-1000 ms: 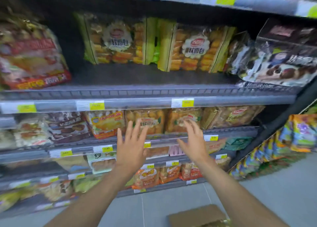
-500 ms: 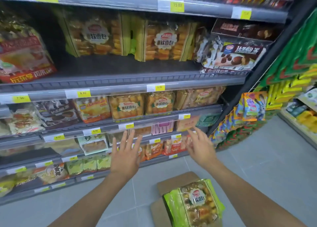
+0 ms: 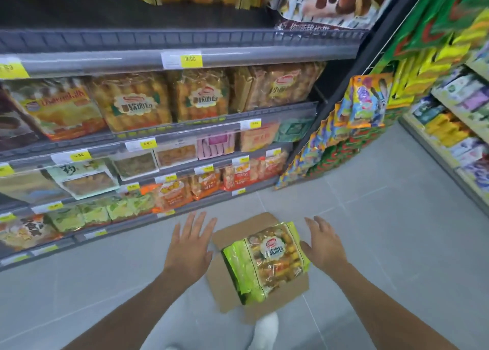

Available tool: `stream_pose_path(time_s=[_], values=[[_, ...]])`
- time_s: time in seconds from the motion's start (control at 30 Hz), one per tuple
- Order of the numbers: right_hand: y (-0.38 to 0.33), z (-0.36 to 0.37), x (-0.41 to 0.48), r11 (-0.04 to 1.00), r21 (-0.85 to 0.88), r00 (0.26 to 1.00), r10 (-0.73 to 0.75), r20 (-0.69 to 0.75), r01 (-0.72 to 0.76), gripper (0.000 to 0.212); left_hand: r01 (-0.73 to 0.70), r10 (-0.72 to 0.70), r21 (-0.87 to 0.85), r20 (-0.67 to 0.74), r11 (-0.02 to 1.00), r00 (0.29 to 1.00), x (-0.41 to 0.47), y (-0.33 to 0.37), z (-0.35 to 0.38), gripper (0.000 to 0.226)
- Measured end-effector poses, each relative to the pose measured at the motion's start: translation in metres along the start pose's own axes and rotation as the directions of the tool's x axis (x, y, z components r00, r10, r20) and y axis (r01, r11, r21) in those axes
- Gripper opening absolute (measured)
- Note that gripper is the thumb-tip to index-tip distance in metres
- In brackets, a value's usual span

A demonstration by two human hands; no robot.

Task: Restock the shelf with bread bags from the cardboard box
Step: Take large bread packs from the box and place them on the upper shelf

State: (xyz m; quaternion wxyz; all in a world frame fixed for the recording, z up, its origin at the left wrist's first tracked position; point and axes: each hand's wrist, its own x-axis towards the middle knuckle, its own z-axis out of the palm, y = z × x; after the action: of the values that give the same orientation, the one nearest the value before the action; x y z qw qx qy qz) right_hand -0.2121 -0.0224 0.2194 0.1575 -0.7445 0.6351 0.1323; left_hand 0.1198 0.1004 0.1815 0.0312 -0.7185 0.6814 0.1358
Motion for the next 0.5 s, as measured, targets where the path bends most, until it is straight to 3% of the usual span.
stream_pose_path(time_s=[0.13, 0.33, 0.43, 0.5], values=[[0.058, 0.037, 0.029, 0.998, 0.007, 0.995, 0.056, 0.079, -0.057, 0.069, -0.023, 0.029, -0.056, 0.1, 0.998, 0.995, 0.032, 0.034, 0.045, 0.085], [0.131, 0.103, 0.1, 0.981, 0.148, 0.977, 0.095, 0.192, -0.124, 0.066, 0.104, -0.023, -0.251, 0.306, 0.962, 0.952, 0.085, 0.088, 0.115, 0.077], [0.157, 0.143, 0.142, 0.96, 0.205, 0.949, 0.126, 0.29, -0.19, 0.068, 0.198, -0.055, -0.313, 0.414, 0.929, 0.909, 0.112, 0.106, 0.168, 0.076], [0.172, 0.174, 0.17, 0.941, 0.236, 0.925, 0.149, 0.349, -0.24, 0.069, 0.335, -0.115, -0.371, 0.505, 0.866, 0.855, 0.129, 0.116, 0.205, 0.08]])
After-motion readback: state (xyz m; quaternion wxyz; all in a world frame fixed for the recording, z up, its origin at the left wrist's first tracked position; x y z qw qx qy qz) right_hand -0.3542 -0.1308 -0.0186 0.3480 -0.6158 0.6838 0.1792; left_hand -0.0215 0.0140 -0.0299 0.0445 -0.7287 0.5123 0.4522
